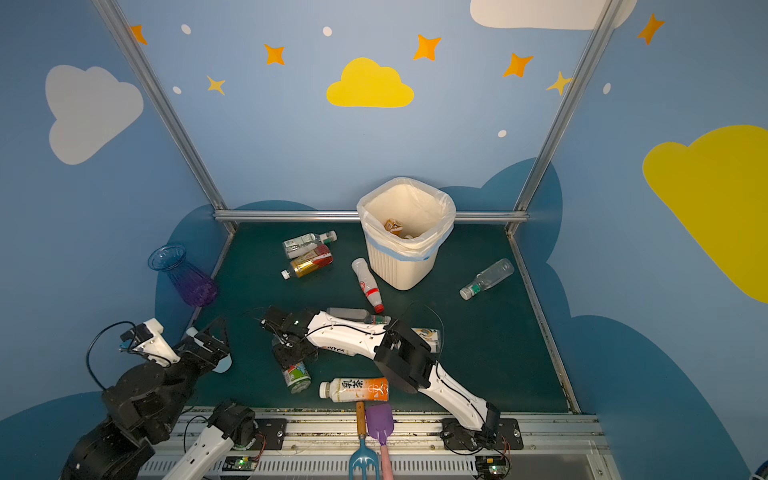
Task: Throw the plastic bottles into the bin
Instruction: 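Lower the right gripper around the red Qoo bottle and close, then lift the Qoo bottle with the right gripper over the bin and release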
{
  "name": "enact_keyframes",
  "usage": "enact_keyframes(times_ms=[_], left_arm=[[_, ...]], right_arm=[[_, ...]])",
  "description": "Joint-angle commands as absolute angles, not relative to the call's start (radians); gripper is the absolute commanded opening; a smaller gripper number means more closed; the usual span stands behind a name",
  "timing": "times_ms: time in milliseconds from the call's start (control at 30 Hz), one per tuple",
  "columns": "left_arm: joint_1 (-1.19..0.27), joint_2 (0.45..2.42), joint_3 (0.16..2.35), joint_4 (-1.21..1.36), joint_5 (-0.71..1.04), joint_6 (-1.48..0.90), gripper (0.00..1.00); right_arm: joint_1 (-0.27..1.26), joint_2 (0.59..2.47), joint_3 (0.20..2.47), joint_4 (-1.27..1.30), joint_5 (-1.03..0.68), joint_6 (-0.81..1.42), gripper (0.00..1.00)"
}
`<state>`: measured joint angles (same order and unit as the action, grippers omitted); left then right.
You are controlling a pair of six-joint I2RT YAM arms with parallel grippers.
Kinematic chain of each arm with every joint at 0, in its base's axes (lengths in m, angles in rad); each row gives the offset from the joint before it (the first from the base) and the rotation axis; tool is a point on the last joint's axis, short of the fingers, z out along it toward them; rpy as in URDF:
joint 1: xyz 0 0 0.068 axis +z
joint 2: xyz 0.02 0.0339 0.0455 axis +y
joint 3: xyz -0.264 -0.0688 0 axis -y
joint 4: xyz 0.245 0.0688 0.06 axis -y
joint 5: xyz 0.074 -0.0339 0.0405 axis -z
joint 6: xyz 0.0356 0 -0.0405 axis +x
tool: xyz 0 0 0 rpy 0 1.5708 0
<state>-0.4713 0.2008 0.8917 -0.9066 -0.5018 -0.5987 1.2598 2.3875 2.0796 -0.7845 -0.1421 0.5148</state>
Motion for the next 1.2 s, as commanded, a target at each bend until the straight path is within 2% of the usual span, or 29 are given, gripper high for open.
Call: enact_keyframes(times_ms=[0,300,667,1000,1167], left_arm=[[-0.468,0.216,0.888,-0.937,-0.519,-0.583,1.0],[-0.468,0.238,0.891,-0.939,-0.512,-0.584,1.0],[-0.469,0.289,0.93,-0.941,-0.499,-0.572,1.0],[-0.47,0.421,0.96,-0.906,-0.406,-0.568,1.0],[-0.468,0.54,1.017,-0.917,-0.355,-0.546,1.0]], right_arm=[[1.256,2.397,2.088,-0.81,-0.152,0.5,0.52],[1.255,2.161,1.921,-0.637,-0.078,0.447,0.5],[1.211,1.824,1.755,-0.5,0.162,0.348,0.48],[1.121,1.654,1.799,-0.436,0.32,0.152,0.48],[0.965,1.634,1.911,-0.46,0.318,0.083,0.49]])
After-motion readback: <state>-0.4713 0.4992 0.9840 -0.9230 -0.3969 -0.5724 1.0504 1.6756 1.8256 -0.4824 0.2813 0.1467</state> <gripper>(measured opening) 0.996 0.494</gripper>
